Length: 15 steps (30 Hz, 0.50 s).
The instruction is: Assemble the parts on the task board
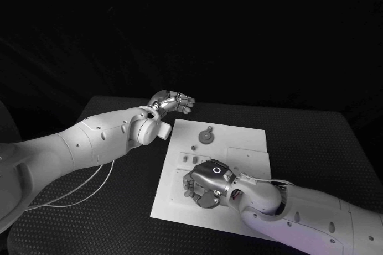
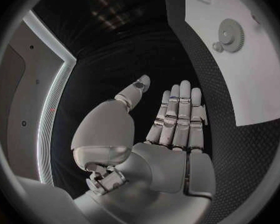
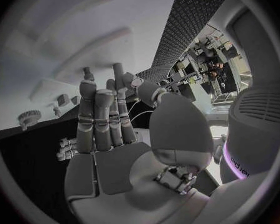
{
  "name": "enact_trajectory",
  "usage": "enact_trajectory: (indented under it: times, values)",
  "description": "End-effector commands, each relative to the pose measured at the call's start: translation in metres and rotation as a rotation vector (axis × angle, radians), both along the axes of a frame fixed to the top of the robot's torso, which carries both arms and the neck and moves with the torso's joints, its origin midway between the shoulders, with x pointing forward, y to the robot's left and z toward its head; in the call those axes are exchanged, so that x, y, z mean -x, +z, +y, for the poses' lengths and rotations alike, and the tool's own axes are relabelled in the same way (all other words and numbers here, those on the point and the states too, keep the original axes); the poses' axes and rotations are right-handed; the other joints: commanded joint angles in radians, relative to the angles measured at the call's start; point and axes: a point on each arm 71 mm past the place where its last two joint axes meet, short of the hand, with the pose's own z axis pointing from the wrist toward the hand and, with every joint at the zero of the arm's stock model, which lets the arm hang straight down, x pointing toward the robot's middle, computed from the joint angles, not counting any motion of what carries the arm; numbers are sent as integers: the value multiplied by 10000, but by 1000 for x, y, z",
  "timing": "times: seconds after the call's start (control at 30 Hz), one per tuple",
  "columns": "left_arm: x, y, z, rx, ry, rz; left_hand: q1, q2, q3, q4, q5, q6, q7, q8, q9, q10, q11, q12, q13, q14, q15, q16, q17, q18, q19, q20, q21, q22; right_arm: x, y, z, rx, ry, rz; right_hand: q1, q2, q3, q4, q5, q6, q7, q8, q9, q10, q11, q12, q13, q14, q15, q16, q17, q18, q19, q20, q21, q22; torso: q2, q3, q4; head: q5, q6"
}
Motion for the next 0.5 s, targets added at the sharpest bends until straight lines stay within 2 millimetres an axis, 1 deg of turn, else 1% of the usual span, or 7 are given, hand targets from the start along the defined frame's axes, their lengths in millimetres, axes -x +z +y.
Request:
enact_trajectory:
  times: [0.03,0.27,0.4,0.5]
  values:
    - [0,1,-2,122,-159,-24,-16,102,-72,-2,-20,-103,0,35,-15,-37,30,61,-11,24,77,-35,12,106,35,-1,-65,11,0,-3,0,348,57,9,37,29,54,-30,68,81,-9,30,9,321,-120,24,23,-135,-179,61,-17,454,12,-47,37,239,-3,-7,-2,-8,-9]
    - [0,1,-2,123,-164,-23,-15,101,-72,-2,-20,-104,0,37,-17,-38,31,61,-15,23,77,-42,19,106,35,-1,-70,13,1,-5,3,771,56,-74,35,15,65,-40,68,75,-8,23,17,309,-117,18,29,-146,-176,72,-21,455,-5,-45,50,238,-1,-6,-4,-9,-14]
    - [1,1,-3,128,-186,-15,-15,102,-72,-1,-20,-103,0,39,-18,-38,31,62,-18,24,78,-46,24,107,36,0,-73,15,1,-5,4,863,21,-178,41,-6,80,-59,68,76,-9,20,26,309,-117,18,38,-158,-175,89,-22,454,-24,-43,68,239,1,-8,7,-39,-34]
    - [1,1,-3,129,-192,-9,-16,102,-73,0,-21,-103,0,41,-19,-38,31,62,-21,24,78,-50,27,107,36,0,-76,16,1,-4,5,860,32,-185,41,-12,86,-63,68,77,-10,19,30,309,-117,18,41,-162,-175,96,-22,454,-30,-42,75,239,2,-7,8,-42,-28]
